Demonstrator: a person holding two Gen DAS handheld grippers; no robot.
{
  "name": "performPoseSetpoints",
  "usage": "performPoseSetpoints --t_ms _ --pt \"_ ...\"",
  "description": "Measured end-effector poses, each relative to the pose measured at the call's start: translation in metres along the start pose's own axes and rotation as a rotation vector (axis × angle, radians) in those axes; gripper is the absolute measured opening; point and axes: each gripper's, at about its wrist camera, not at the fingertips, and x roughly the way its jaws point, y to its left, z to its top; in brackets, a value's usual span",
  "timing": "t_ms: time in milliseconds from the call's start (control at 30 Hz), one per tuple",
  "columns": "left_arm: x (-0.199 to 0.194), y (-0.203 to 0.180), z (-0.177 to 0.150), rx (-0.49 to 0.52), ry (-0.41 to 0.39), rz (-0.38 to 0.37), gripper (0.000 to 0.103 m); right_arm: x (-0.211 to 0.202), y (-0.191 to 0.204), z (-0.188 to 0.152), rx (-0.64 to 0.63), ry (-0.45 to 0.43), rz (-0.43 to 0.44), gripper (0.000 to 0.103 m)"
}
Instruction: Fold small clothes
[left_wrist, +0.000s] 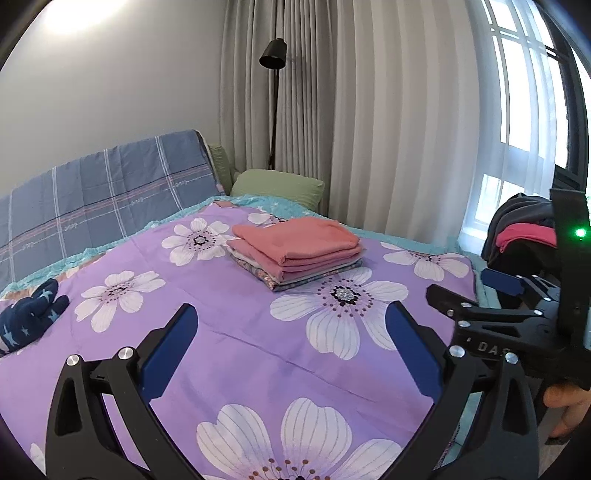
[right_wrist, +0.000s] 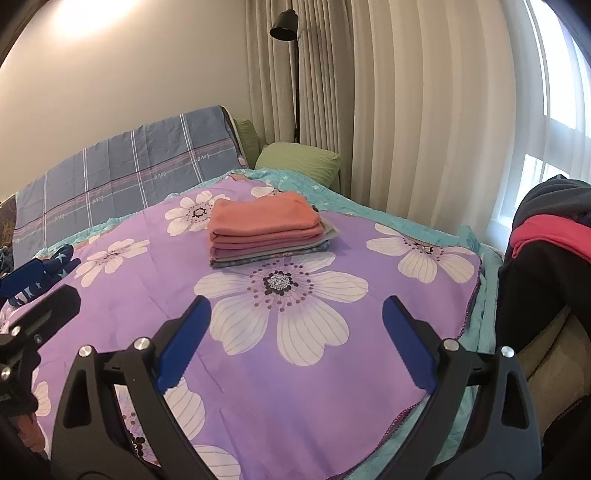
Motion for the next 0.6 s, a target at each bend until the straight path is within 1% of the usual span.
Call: performPoseSetpoints --t_ms 233,333,500,600 --pt "0.002 0.000 -0.001 0.014 0.014 0.023 0.102 0.002 0.005 0.001 -0.017 0.000 0.005 0.095" --pt "0.001 0.001 -0.001 0.018 0.019 0.000 0.102 0.003 0.006 0.001 -0.014 0.000 0.002 0.095" --pt "0.002 0.000 0.000 0.039 0.026 0.031 0.102 0.004 0.009 0.002 -0.020 0.001 0.002 0.095" --pt "0.002 0.000 0.001 0.043 0.028 0.030 0.102 0.004 0.011 0.002 -0.030 -0.005 -0.002 0.095"
